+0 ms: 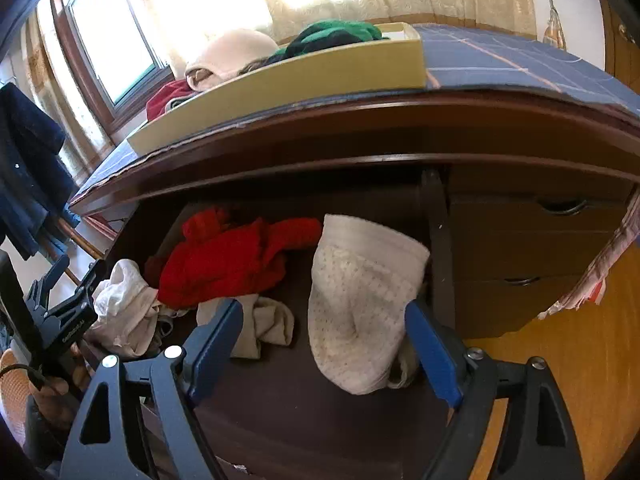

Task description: Take underwear out of drawer

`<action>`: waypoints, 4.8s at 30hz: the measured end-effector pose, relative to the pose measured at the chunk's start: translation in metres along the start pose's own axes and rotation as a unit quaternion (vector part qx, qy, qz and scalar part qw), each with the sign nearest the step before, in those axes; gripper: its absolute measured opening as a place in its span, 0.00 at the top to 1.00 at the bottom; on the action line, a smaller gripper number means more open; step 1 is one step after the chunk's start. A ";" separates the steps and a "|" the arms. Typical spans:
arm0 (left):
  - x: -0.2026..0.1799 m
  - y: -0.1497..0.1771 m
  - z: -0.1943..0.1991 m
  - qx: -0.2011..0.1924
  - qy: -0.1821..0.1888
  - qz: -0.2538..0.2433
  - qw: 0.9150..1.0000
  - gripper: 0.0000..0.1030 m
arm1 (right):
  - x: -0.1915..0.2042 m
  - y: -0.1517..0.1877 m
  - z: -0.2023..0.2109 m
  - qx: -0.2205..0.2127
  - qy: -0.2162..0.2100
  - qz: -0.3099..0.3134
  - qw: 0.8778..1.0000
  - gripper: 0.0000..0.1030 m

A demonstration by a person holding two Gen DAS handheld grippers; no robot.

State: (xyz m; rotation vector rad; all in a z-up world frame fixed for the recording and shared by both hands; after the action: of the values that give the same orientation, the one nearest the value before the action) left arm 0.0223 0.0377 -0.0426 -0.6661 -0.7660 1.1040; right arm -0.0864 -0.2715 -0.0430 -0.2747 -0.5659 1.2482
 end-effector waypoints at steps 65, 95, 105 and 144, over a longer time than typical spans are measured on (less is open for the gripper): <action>0.003 0.001 -0.002 -0.003 -0.001 0.006 1.000 0.00 | 0.003 -0.005 -0.046 0.118 0.068 0.054 0.989 0.81; 0.002 0.001 0.000 -0.004 -0.004 0.004 1.000 0.00 | 0.015 -0.030 -0.057 0.123 0.033 0.086 0.988 0.25; 0.001 0.002 0.000 -0.003 -0.004 0.000 1.000 0.00 | 0.016 -0.012 -0.108 0.234 0.158 0.167 0.945 0.26; -0.013 0.002 -0.002 0.004 0.003 -0.034 0.999 0.00 | 0.005 -0.241 0.080 -0.103 0.040 0.001 0.994 0.61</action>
State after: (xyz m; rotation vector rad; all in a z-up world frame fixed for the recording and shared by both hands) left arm 0.0197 0.0256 -0.0479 -0.6317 -0.7739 1.0420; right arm 0.0676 -0.3494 0.1436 -0.4963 -0.6267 1.1767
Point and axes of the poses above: each gripper's, at about its wrist camera, not at the fingertips, and z roughly against the way its jaws point, x to its left, y to its underside, the point moved 7 cm from there along -z, roughly the way its jaws point, and after that the axes turned 8 degrees about x, right-handed, at the moved point
